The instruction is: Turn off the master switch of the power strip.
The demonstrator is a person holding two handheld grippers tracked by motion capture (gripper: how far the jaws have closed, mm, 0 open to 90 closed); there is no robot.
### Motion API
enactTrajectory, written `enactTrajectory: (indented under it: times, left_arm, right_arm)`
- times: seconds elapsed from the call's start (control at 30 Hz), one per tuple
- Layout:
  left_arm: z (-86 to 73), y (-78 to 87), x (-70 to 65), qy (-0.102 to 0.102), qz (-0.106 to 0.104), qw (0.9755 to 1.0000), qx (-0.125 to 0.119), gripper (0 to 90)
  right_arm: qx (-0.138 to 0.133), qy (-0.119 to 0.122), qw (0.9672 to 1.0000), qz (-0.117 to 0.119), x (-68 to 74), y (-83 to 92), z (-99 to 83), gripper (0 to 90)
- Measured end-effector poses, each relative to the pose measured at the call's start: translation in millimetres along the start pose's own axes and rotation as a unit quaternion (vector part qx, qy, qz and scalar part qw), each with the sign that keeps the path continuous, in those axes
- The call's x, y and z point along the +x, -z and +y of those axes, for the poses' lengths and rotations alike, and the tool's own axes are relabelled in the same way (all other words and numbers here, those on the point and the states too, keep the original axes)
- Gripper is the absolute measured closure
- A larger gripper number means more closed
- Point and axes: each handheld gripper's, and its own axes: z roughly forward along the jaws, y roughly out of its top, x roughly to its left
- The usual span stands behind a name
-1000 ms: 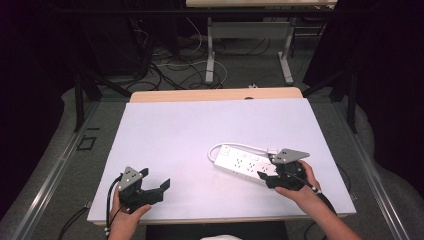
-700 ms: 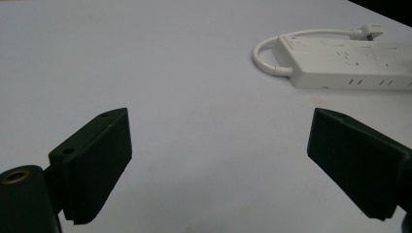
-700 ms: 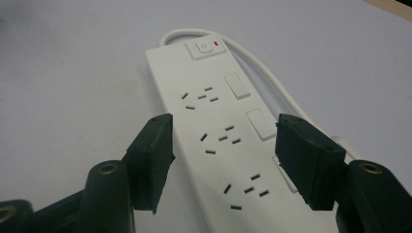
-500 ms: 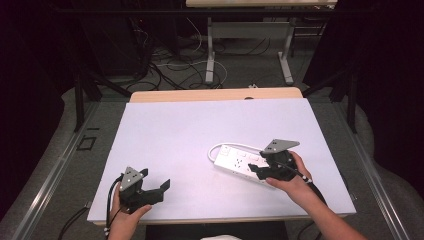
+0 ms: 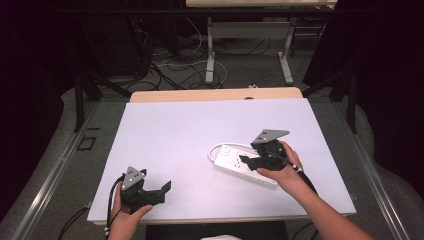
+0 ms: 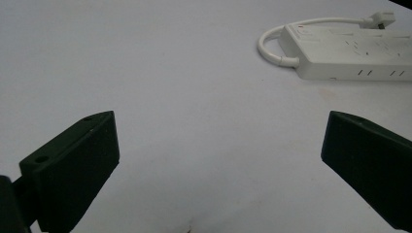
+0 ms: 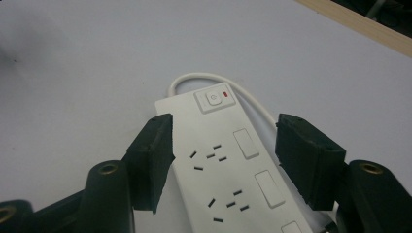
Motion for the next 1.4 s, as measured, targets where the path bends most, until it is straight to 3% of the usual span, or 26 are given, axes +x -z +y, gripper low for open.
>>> enactTrajectory:
  times: [0.1,0.3,0.53,0.7,0.83,1.2,1.4]
  left_arm:
    - [-0.2,-0.3,0.0,-0.002,0.003,1.0,0.0,0.5]
    - [-0.2,-0.6,-0.9,-0.005,0.002,1.0,0.0,0.5]
    - [0.1,0.0,0.1,-0.01,0.003,0.9999,-0.002,0.5]
    - [-0.3,-0.1,0.3,-0.003,0.002,1.0,-0.002,0.5]
    - [-0.3,0.0,0.2,-0.004,0.0,1.0,-0.001,0.5]
    - [-0.2,-0.3,0.5,-0.003,-0.002,1.0,-0.001,0.5]
    - [-0.1,-0.3,0.5,-0.007,-0.003,1.0,0.001,0.6]
  right_arm:
    - [-0.004,0.008,1.0,0.002,1.6,-4.2,6.1,38.0]
    - [0.016,-0.009,0.9998,0.011,4.7,-12.0,19.1,39.8]
    - [0.042,-0.012,0.9991,0.003,7.7,-22.6,31.1,44.1]
    - [0.044,-0.013,0.9989,-0.009,7.3,-30.6,37.5,44.6]
    - [0.048,-0.023,0.9984,-0.021,6.0,-36.3,40.8,44.6]
    - [0.06,-0.04,0.9973,-0.011,-3.3,-52.5,42.5,49.2]
    - [0.061,-0.045,0.997,-0.017,-4.1,-61.2,41.7,54.5]
